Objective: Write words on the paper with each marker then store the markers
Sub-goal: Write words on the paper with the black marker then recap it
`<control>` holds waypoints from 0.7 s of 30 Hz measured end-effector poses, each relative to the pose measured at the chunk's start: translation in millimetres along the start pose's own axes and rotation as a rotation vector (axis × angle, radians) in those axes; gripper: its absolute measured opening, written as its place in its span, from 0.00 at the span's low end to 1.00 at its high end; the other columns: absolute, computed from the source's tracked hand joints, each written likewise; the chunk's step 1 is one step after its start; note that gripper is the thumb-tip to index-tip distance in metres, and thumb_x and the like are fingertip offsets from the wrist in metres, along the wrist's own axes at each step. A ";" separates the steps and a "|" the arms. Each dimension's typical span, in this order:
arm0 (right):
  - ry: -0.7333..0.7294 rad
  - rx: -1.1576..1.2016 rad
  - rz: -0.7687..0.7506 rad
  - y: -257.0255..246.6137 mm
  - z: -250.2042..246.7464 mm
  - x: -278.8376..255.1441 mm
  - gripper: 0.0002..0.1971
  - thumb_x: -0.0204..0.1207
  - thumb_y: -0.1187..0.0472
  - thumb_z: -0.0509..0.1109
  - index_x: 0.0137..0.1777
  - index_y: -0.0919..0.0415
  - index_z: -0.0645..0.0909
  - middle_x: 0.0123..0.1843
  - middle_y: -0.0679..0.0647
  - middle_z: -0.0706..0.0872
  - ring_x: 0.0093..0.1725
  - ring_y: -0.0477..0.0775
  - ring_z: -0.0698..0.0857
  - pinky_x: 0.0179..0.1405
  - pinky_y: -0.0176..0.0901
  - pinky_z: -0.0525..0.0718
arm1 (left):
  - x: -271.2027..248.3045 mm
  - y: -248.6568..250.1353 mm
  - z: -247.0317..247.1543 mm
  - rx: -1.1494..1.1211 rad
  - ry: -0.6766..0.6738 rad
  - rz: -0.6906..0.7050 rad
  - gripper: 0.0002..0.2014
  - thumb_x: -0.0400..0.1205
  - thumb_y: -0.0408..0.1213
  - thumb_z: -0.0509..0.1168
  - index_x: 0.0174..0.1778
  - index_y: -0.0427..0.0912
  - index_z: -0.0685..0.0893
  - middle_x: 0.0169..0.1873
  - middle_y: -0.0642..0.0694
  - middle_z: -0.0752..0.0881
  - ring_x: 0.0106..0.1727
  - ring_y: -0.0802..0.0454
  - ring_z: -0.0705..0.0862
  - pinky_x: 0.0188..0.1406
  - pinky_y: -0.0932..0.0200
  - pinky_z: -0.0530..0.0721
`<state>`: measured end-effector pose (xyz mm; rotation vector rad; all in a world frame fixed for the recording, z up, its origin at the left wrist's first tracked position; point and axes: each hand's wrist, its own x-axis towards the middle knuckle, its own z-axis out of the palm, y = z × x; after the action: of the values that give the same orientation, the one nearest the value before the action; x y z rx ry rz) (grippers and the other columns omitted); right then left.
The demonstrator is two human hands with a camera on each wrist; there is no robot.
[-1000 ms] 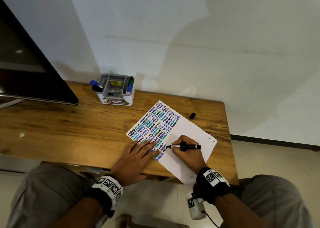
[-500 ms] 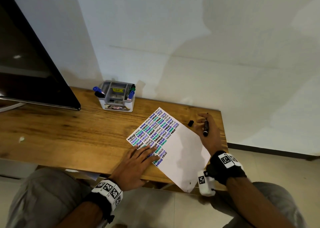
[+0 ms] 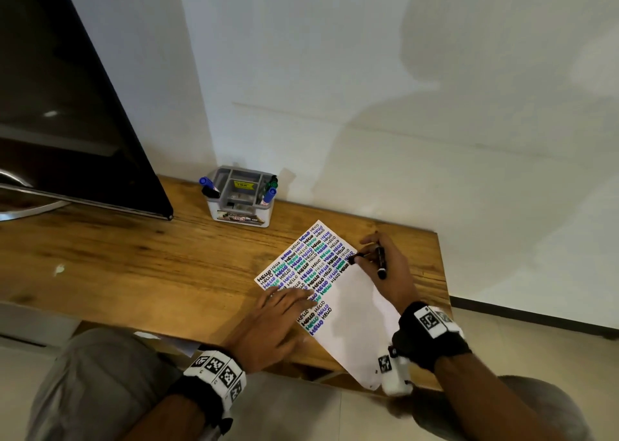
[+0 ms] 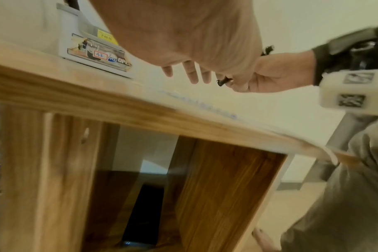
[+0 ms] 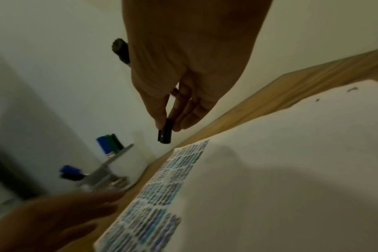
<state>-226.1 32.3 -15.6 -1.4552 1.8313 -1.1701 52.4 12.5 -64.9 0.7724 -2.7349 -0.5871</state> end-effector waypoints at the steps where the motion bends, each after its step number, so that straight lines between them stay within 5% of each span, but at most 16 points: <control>1: -0.043 0.079 -0.025 -9.6 3.9 -11.4 0.14 0.80 0.68 0.75 0.60 0.56 0.78 0.50 0.52 0.91 0.50 0.50 0.92 0.48 0.44 0.89 | 3.1 0.5 -2.9 -0.054 0.054 -0.033 0.26 0.85 0.60 0.58 0.78 0.56 0.68 0.79 0.60 0.69 0.80 0.63 0.63 0.80 0.50 0.58; 6: -0.179 0.332 -0.005 -41.9 32.7 -61.6 0.15 0.78 0.67 0.78 0.61 0.63 0.79 0.53 0.58 0.90 0.56 0.59 0.91 0.56 0.53 0.90 | 13.2 8.4 -26.0 -0.646 0.176 -0.293 0.21 0.77 0.47 0.75 0.65 0.56 0.79 0.58 0.61 0.85 0.61 0.63 0.83 0.60 0.57 0.81; 10: -0.188 0.364 -0.008 -49.6 50.8 -78.0 0.14 0.79 0.66 0.77 0.62 0.64 0.79 0.55 0.56 0.90 0.59 0.60 0.89 0.60 0.56 0.90 | 12.2 12.6 -36.2 -0.804 0.153 -0.356 0.12 0.76 0.33 0.77 0.51 0.49 0.86 0.44 0.56 0.91 0.48 0.58 0.89 0.46 0.59 0.85; 16: -0.143 0.349 0.056 -51.9 56.1 -76.3 0.12 0.84 0.62 0.71 0.67 0.57 0.81 0.63 0.51 0.89 0.65 0.53 0.88 0.63 0.52 0.89 | 10.7 7.7 -39.4 -0.878 0.200 -0.452 0.13 0.74 0.30 0.78 0.45 0.53 0.88 0.44 0.51 0.92 0.48 0.53 0.90 0.55 0.40 0.87; 21: -0.041 0.606 0.323 -61.3 41.2 -64.8 0.14 0.88 0.53 0.63 0.65 0.52 0.88 0.45 0.62 0.90 0.44 0.58 0.85 0.44 0.46 0.86 | 10.9 5.1 -43.9 -0.985 0.286 -0.529 0.14 0.74 0.28 0.77 0.50 0.50 0.90 0.48 0.50 0.92 0.52 0.52 0.89 0.56 0.46 0.88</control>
<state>-143.0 78.4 9.8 -0.8031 1.4311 -1.3516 55.6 -3.2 -22.3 1.1341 -1.6155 -1.5879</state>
